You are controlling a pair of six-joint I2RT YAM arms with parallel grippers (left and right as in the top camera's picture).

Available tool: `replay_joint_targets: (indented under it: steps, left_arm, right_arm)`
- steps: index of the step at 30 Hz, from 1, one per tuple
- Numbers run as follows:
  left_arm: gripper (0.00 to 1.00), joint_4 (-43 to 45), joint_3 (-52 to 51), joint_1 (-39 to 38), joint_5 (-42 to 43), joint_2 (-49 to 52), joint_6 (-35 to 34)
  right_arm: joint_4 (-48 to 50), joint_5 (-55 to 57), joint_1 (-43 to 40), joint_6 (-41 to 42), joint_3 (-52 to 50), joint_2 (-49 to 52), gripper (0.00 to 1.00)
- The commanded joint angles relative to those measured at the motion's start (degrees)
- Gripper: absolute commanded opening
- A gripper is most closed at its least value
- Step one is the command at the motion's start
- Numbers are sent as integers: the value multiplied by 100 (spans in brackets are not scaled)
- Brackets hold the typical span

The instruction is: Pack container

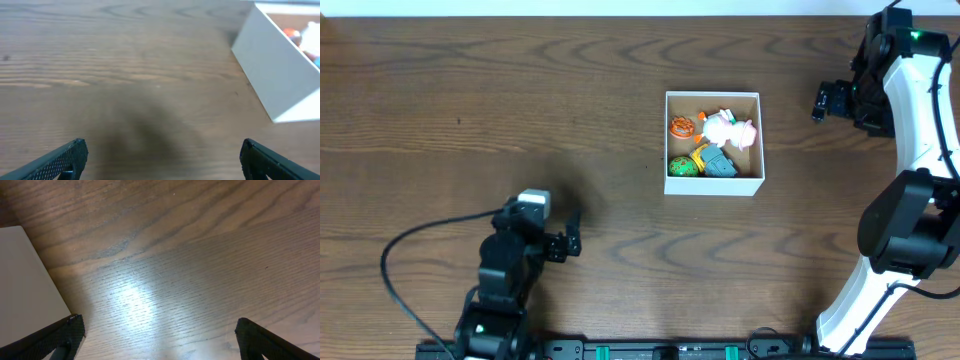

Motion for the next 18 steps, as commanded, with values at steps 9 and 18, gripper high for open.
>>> replay_joint_targets:
  steps: [9, 18]
  left_arm:
    - [98, 579, -264, 800, 302, -1467, -118]
    - [98, 726, -306, 822, 619, -1910, 345]
  right_arm:
    - [-2, 20, -31, 61, -4, -59, 99]
    - [0, 22, -33, 61, -4, -59, 99]
